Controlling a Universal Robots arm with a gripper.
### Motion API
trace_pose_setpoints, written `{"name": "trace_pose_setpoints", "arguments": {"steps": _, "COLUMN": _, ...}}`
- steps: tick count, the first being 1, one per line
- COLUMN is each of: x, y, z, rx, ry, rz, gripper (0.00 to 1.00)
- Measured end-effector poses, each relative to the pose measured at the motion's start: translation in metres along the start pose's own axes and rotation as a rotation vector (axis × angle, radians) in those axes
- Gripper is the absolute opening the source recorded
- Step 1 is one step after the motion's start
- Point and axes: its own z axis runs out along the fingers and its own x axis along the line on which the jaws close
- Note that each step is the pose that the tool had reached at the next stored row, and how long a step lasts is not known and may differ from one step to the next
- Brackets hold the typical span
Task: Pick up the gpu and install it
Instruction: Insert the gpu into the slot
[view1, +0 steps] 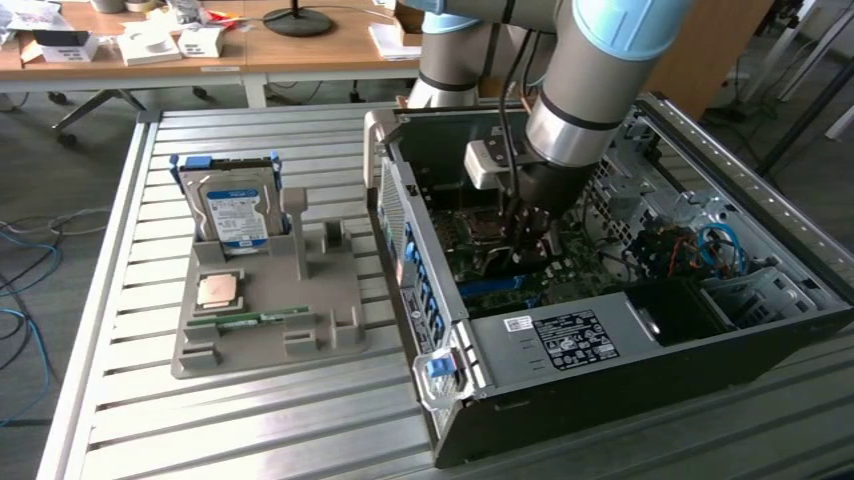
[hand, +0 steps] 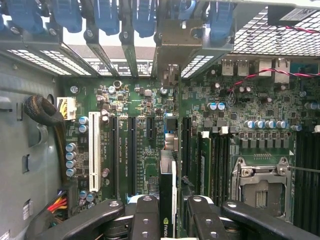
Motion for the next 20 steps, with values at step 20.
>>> {"name": "trace_pose_setpoints", "arguments": {"steps": 20, "x": 0.0004, "y": 0.002, "z": 0.0065, "rx": 0.0002, "ry": -0.0005, "rz": 0.0, "gripper": 0.26}}
